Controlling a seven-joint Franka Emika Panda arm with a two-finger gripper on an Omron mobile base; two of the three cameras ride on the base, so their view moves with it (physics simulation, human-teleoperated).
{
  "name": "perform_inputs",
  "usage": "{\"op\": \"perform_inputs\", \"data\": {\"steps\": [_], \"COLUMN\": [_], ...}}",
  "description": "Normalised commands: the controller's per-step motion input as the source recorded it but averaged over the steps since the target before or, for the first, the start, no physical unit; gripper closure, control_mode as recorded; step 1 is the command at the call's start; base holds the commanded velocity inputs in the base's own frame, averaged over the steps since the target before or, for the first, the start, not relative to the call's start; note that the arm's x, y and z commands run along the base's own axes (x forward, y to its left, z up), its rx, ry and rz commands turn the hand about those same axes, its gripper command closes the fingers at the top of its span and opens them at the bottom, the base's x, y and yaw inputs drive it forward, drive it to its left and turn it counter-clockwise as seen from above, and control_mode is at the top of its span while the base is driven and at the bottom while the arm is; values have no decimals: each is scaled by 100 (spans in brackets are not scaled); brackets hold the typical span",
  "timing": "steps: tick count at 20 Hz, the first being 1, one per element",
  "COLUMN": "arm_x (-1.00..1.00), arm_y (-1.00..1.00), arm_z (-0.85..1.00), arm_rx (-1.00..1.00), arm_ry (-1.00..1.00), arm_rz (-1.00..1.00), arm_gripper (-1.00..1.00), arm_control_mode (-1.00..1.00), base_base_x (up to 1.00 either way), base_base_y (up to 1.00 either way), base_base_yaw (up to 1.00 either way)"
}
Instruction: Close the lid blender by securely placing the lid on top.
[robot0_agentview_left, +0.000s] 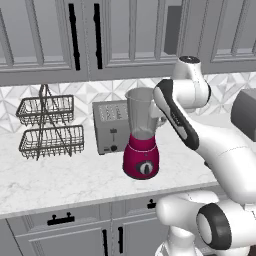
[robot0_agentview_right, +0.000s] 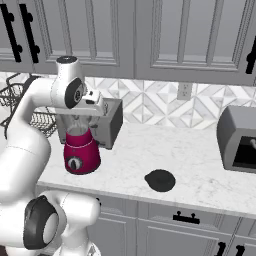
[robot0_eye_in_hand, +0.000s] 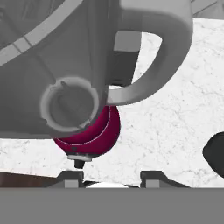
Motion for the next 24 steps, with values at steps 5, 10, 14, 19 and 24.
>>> {"op": "perform_inputs", "data": {"steps": [5, 10, 14, 19, 24], "arm_x": [-30, -16, 0, 7, 15], "arm_y": [-59, -100, -100, -100, -100], "arm_z": [-7, -25, -38, -59, -75], "arm_rx": [0, 0, 0, 2, 1], "arm_ry": [0, 3, 16, 22, 19], "arm_rz": [-5, -16, -23, -24, -17], "arm_gripper": [-100, -100, -100, -100, -100], "arm_control_mode": [-100, -100, -100, -100, -100], "base_base_x": [0, 0, 0, 0, 0], "base_base_y": [0, 0, 0, 0, 0], "base_base_yaw": [0, 0, 0, 0, 0]}}
